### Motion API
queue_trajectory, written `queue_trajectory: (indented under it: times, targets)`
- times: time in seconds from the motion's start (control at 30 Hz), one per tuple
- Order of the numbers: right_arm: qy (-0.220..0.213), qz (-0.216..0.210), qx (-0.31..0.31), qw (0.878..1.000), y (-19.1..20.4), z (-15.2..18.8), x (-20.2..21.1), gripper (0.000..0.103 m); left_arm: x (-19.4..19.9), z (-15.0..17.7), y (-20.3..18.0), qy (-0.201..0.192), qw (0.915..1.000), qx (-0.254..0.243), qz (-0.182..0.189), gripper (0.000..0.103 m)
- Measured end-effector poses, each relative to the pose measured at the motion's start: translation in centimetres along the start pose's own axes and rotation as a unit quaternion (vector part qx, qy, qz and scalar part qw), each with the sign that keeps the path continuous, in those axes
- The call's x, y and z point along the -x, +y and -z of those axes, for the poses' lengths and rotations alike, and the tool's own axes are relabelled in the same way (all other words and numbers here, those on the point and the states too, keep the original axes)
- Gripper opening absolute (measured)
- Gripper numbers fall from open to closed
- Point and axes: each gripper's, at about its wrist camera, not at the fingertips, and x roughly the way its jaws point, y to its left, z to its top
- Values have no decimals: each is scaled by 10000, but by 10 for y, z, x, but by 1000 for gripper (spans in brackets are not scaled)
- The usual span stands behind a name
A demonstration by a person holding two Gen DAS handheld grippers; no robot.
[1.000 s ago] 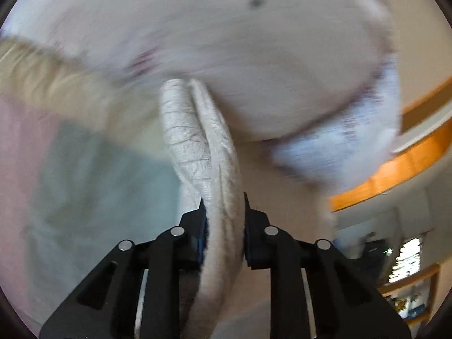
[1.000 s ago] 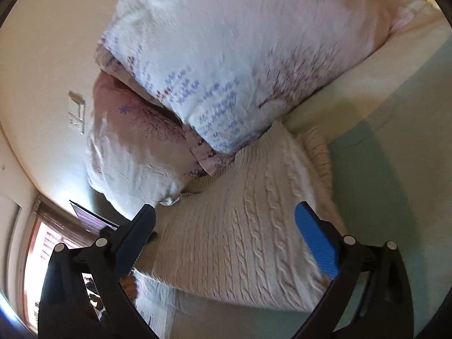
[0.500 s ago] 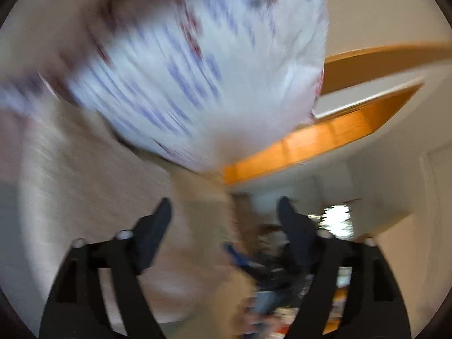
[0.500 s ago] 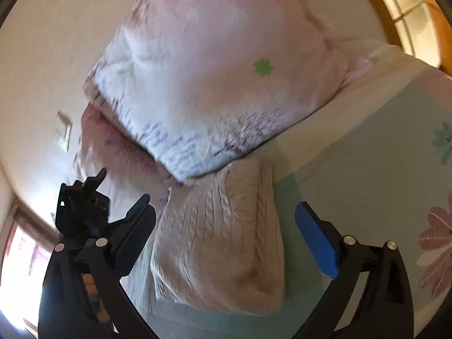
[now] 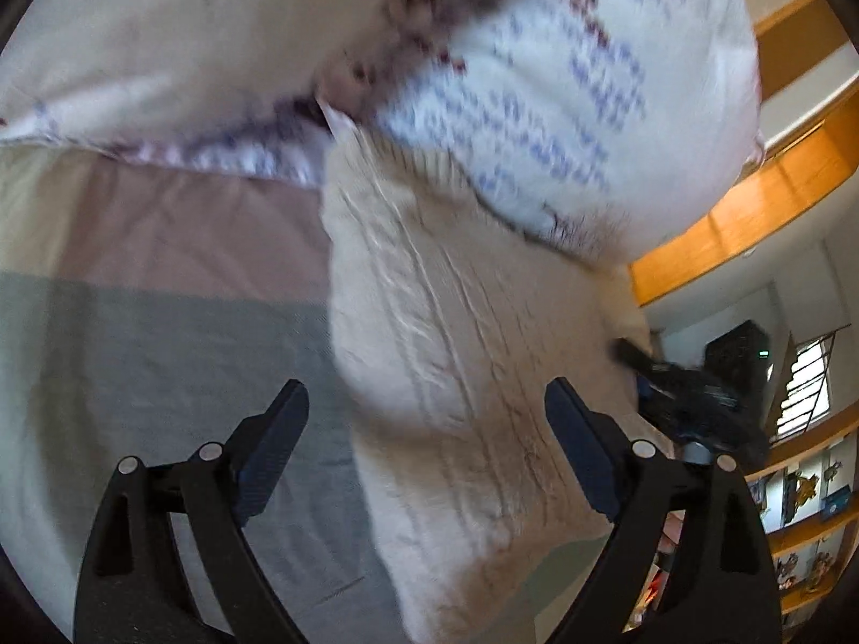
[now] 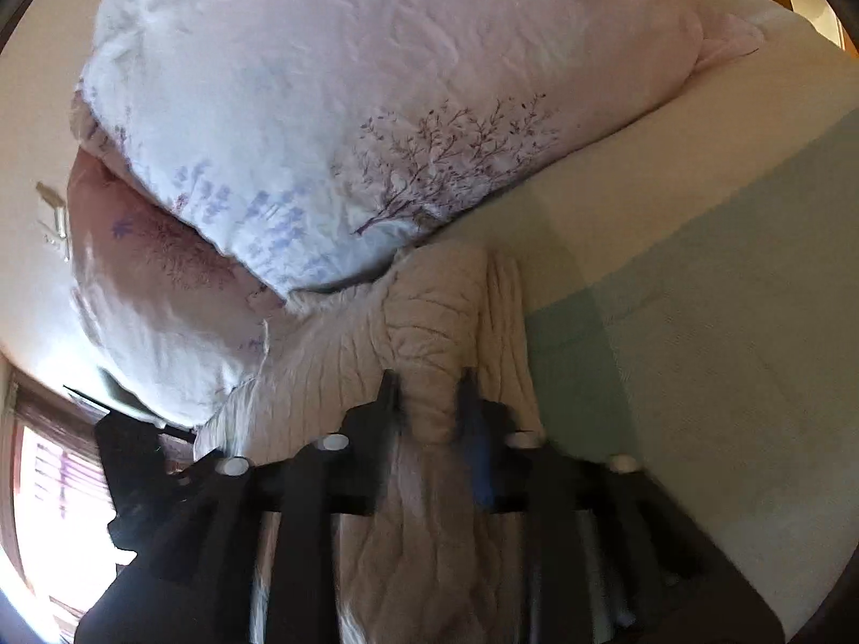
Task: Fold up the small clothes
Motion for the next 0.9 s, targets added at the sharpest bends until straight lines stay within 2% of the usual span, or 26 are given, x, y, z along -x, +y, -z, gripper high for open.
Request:
queue_trajectory:
  times: [0.03, 0.1, 0.13, 0.17, 0.2, 0.27, 0.33, 0.4, 0.47, 0.5, 0.53, 0.57, 0.6, 0.63, 0.67, 0.7, 0.73, 0.77, 0.8, 0.83, 0.9]
  targets:
    - [8, -12, 30, 10000, -1, 4, 2, 102, -7, 1, -5, 55, 10000, -31, -21, 89]
    - [97, 34, 133, 9999, -1, 10, 2, 102, -23, 6, -14, 97, 9998, -128, -74, 90]
    - [188, -18, 125, 9997, -3, 13, -2, 95, -21, 10, -17, -24, 9997, -217, -93, 90]
    - [329, -76, 121, 9994, -5, 17, -8, 82, -27, 12, -22, -53, 9995, -315, -78, 84]
    - [576, -192, 72, 9981, -7, 22, -19, 47, -29, 13, -23, -121, 9993, -336, -124, 78]
    - [430, -401, 29, 9983, -3, 31, -21, 41, -24, 13, -18, -220, 9992, -320, 18, 44]
    - [356, -596, 189, 9974, 12, 37, -18, 35, 2, 7, -6, -268, 9984, -230, 434, 38]
    - [471, -907, 418, 9939, 36, 47, -24, 32, 40, 5, 4, -479, 9974, -427, 323, 38]
    - [553, -951, 768, 9910, 63, 57, -39, 32, 75, 9, 18, -720, 9954, -621, 81, 41]
    - [654, -905, 935, 9893, 77, 62, -54, 33, 84, 8, 25, -781, 9945, -673, -184, 44]
    - [765, -749, 1051, 9887, 86, 65, -68, 38, 85, 8, 31, -814, 9933, -695, -425, 51]
    - [835, -348, 1215, 9885, 95, 68, -84, 40, 92, 9, 42, -867, 9906, -655, -833, 54]
    - [766, -116, 1302, 9885, 99, 69, -85, 48, 100, 12, 53, -904, 9883, -585, -1082, 54]
    - [492, 119, 1407, 9888, 106, 72, -77, 57, 108, 17, 60, -1011, 9857, -537, -1234, 56]
    - [219, 251, 1511, 9880, 112, 74, -67, 58, 118, 23, 62, -1106, 9850, -574, -1195, 64]
    - [-306, 240, 1760, 9836, 123, 80, -42, 71, 127, 29, 62, -1213, 9829, -632, -1229, 70]
    - [-554, 13, 1849, 9812, 130, 85, -26, 90, 138, 37, 58, -1381, 9784, -765, -1333, 78]
    - [-656, -250, 1918, 9789, 135, 89, -16, 95, 142, 40, 54, -1472, 9758, -862, -1370, 81]
    - [-610, -587, 2045, 9752, 144, 94, -10, 98, 148, 48, 45, -1597, 9715, -1056, -1396, 82]
    - [-418, -742, 2150, 9729, 153, 100, -15, 98, 150, 53, 36, -1638, 9696, -1169, -1390, 86]
    - [65, -488, 2202, 9742, 158, 105, -41, 98, 157, 57, 27, -1638, 9677, -1311, -1395, 92]
